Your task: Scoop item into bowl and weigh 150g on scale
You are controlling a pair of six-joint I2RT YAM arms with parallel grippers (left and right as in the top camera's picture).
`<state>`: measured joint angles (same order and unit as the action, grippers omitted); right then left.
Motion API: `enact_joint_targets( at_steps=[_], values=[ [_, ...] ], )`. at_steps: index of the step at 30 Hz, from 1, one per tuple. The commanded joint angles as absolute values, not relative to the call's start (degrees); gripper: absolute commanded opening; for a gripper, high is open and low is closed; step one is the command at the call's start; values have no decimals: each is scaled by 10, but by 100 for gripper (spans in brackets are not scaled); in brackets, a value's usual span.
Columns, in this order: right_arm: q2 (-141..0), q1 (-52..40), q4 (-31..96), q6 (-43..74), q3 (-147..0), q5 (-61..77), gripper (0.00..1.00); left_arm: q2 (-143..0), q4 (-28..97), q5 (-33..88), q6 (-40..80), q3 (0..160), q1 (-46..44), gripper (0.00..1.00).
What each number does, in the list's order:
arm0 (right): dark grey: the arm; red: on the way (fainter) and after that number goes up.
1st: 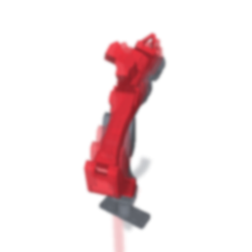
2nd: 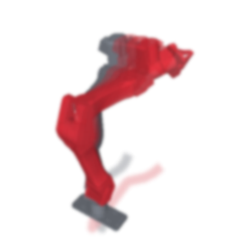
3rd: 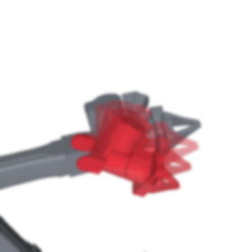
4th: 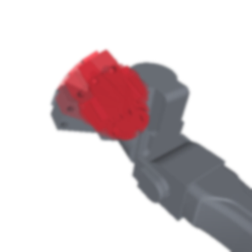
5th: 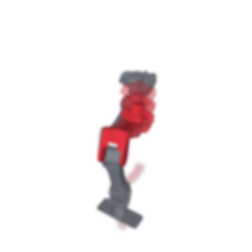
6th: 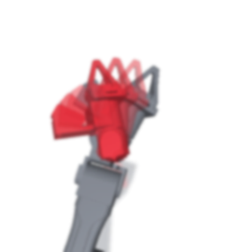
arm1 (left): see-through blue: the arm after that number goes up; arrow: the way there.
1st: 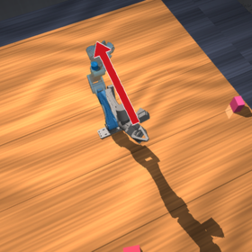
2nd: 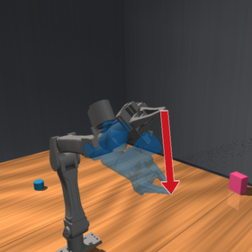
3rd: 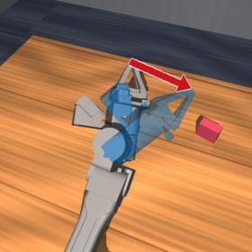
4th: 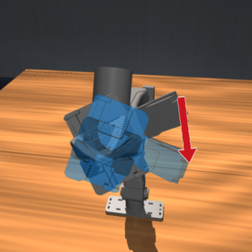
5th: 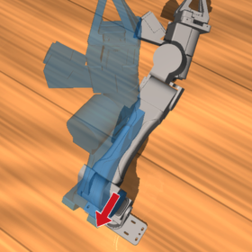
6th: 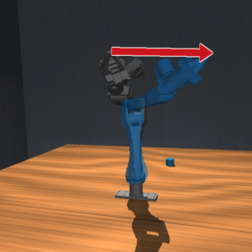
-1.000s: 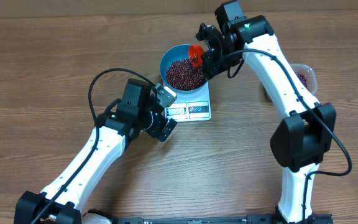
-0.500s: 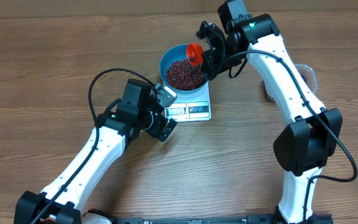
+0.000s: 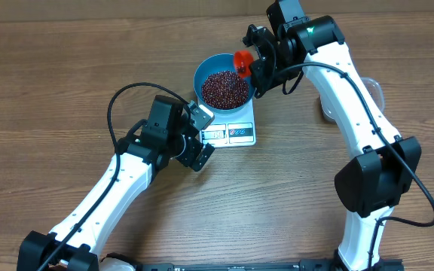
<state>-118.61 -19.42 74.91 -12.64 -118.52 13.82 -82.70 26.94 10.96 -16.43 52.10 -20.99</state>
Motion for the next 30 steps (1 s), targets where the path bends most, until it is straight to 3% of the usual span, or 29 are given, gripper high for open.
enact_joint_targets(
  at_steps=[1,17,30],
  values=[
    [-1160,-214,751,-121,-1201,112,4,-832,267,116,-161,518,-210,100],
    [-1100,-167,778,-154,-1201,333,4,-832,267,116,-161,518,-210,100],
    [-1015,24,870,-200,-1201,462,4,-832,267,116,-161,518,-210,99]
  ],
)
